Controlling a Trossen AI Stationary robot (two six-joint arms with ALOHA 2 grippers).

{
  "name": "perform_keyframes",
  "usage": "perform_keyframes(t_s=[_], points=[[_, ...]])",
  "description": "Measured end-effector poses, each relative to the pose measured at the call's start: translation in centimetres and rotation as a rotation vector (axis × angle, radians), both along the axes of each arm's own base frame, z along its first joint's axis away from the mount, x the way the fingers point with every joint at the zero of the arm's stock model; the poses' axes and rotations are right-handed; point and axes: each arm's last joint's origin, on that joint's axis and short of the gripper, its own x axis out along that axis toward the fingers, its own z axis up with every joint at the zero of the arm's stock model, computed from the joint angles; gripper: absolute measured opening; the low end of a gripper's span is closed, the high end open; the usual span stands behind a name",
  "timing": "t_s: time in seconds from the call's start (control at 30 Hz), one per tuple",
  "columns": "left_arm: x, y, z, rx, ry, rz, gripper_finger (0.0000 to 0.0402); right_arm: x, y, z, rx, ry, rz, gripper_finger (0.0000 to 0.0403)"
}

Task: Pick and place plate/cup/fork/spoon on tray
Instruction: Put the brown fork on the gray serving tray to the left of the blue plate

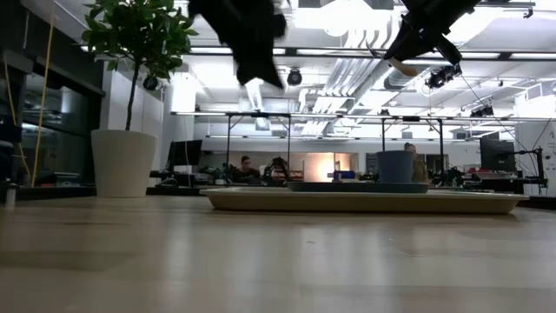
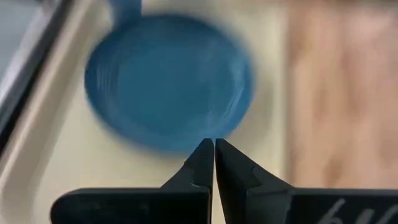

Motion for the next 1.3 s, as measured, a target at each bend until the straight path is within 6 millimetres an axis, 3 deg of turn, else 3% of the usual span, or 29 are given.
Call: perform_keyframes(t_s=[0.1, 0.2, 0.37, 0.53, 0.63, 0.87, 1.07, 1.3], points=[[-1.7, -1.1, 3.0, -0.030, -0.281, -0.005, 0.0000, 0.3, 0.0, 0.5, -0.035, -0.036, 0.041, 0.0026], [-3.5, -2.6, 3.2, -0.049, -0.498, -0.012, 0.0000, 0.6, 0.0, 1.1, -0.070, -0.094, 0.100, 0.0026], [-6.3, -5.6, -0.9, -0.224, -0.781, 0.038, 0.0001, 1.7, 0.3, 2.1, -0.122, -0.200, 0.189, 0.0026], [-7.5, -8.2, -4.8, -0.428, -0.962, 0.123, 0.0002, 5.0, 0.9, 2.3, -0.169, -0.310, 0.307, 0.0026], [-7.4, -9.1, -5.4, -0.460, -0.958, 0.138, 0.0020, 7.8, 1.4, 1.8, -0.183, -0.380, 0.396, 0.0026], [-5.5, -10.6, -2.8, -0.372, -1.007, 0.018, 0.0138, 13.0, 3.3, 0.3, -0.184, -0.574, 0.590, 0.0026], [-4.7, -10.6, -1.9, -0.277, -0.925, 0.001, 0.0226, 14.4, 5.0, -0.4, -0.164, -0.625, 0.640, 0.0026], [-4.4, -10.2, -2.2, -0.262, -0.902, 0.043, 0.0250, 14.5, 5.9, -0.2, -0.180, -0.649, 0.620, 0.0026]])
